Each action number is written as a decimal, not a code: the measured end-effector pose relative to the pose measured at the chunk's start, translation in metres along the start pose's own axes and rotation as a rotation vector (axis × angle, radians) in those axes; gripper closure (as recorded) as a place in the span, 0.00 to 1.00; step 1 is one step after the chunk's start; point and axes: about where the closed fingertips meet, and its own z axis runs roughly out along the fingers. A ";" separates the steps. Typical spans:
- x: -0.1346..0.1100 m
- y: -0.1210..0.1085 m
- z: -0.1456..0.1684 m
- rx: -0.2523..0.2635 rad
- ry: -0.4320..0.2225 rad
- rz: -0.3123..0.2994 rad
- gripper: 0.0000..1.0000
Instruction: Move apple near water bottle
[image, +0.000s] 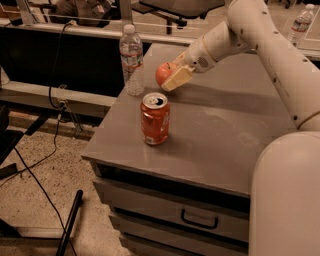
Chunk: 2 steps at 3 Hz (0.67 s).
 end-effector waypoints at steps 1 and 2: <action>-0.006 0.003 0.005 -0.016 -0.005 -0.020 1.00; -0.011 0.008 0.009 -0.028 -0.005 -0.037 1.00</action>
Offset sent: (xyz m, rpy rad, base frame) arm -0.0118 0.0189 0.0070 -0.0042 -0.0241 0.0684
